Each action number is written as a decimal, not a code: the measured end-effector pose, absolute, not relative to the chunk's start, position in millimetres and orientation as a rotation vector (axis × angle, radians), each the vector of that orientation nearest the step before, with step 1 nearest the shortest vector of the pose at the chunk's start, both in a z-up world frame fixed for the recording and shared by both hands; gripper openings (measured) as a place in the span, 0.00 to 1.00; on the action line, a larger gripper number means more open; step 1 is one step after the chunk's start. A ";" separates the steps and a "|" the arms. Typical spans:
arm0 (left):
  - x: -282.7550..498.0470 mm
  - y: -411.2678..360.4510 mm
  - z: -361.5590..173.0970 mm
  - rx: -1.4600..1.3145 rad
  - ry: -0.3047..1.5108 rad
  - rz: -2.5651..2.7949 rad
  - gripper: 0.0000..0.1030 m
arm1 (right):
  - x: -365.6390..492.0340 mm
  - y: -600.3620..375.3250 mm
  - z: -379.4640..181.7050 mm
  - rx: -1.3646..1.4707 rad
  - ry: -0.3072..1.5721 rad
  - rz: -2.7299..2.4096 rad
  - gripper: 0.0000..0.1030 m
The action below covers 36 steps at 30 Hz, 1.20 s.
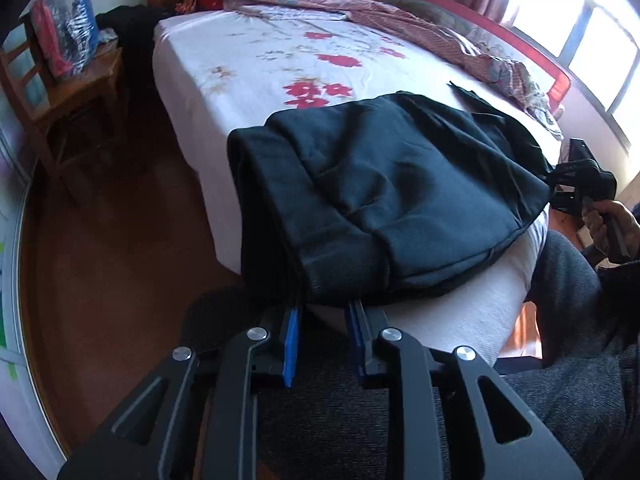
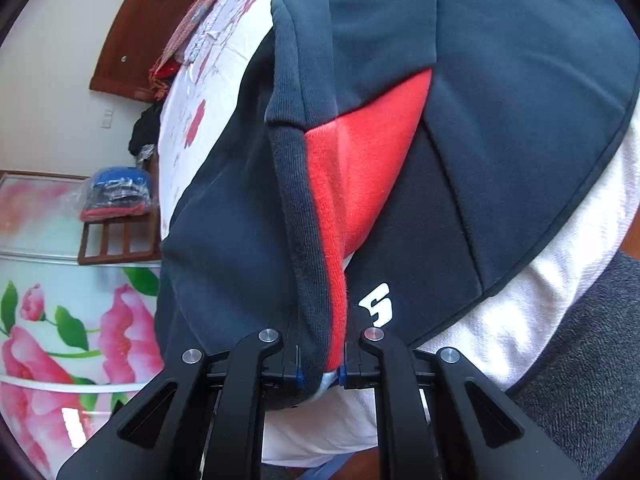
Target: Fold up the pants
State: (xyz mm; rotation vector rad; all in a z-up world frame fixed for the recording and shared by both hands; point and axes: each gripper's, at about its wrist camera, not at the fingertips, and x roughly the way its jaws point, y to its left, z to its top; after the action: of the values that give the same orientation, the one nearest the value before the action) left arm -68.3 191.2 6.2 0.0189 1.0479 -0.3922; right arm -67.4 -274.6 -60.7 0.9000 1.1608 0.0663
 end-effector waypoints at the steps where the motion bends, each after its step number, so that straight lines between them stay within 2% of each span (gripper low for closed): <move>1: -66.8 195.7 5.0 0.033 1.051 -0.354 0.20 | -67.8 -270.4 -59.7 0.859 1.152 0.063 0.10; 3: -63.8 206.7 13.6 0.037 1.040 -0.259 0.26 | -66.3 -260.7 -52.7 0.763 1.145 0.074 0.14; 5: -62.6 216.5 33.3 0.022 0.984 -0.177 0.34 | -68.9 -261.6 -44.7 0.773 1.158 0.082 0.30; 8: -61.9 205.2 72.9 0.055 0.864 -0.135 0.54 | -73.9 -270.3 -10.8 0.683 1.089 0.042 0.32; 9: -59.8 193.1 86.1 0.049 0.828 -0.154 0.71 | -70.3 -272.3 5.7 0.607 1.052 0.011 0.32; 10: -57.1 181.0 94.5 0.040 0.803 -0.189 0.77 | -60.9 -275.1 22.0 0.532 1.011 -0.025 0.32; 12: -47.6 152.5 103.7 0.012 0.772 -0.289 0.77 | -29.9 -281.2 48.3 0.378 0.942 -0.092 0.40; 13: -40.5 137.0 104.9 -0.002 0.768 -0.332 0.81 | -9.8 -285.1 56.0 0.315 0.908 -0.139 0.51; 14: -33.5 120.6 104.5 -0.026 0.766 -0.380 0.83 | 14.7 -287.4 58.8 0.259 0.892 -0.179 0.54; 15: -26.2 103.5 103.1 -0.056 0.767 -0.422 0.86 | 41.8 -287.9 56.8 0.201 0.900 -0.199 0.54; 17: -14.5 74.8 100.6 -0.127 0.789 -0.476 0.86 | 98.3 -282.1 43.8 0.044 0.942 -0.249 0.57; 19: -3.3 52.0 98.2 -0.211 0.826 -0.553 0.87 | 145.5 -267.8 16.2 -0.204 1.029 -0.292 0.62; 22: -1.6 27.7 88.7 -0.256 0.870 -0.601 0.89 | 183.2 -264.7 -28.5 -0.445 1.153 -0.339 0.62; 23: -1.6 24.8 84.1 -0.255 0.885 -0.604 0.89 | 187.6 -268.7 -30.6 -0.457 1.132 -0.349 0.61; 24: -1.4 22.4 79.1 -0.247 0.906 -0.605 0.89 | 189.1 -279.2 -29.0 -0.427 1.127 -0.348 0.53; 25: -4.4 21.7 73.8 -0.239 0.924 -0.604 0.90 | 192.3 -287.9 -27.8 -0.383 1.151 -0.332 0.25; 26: -2.9 22.8 68.8 -0.230 0.939 -0.602 0.91 | 193.5 -296.3 -23.8 -0.314 1.153 -0.301 0.06; 28: 1.2 24.7 58.4 -0.199 0.952 -0.580 0.93 | 187.2 -321.4 -6.5 -0.138 1.112 -0.264 0.07; 31: 18.7 32.7 44.6 -0.128 0.937 -0.505 0.93 | 148.5 -376.8 37.3 0.257 0.949 -0.211 0.06; 34: 35.6 45.4 21.6 -0.096 0.978 -0.416 0.93 | 75.7 -448.3 62.5 0.604 0.765 -0.187 0.06; 36: 38.8 57.3 1.6 -0.101 1.032 -0.366 0.93 | 18.8 -492.2 56.6 0.808 0.643 -0.177 0.06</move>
State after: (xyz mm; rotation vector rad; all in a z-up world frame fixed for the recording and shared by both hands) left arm 38.8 57.3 1.6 -0.1010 1.0321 -0.3656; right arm 18.8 -492.2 56.6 0.8080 0.6433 -0.1769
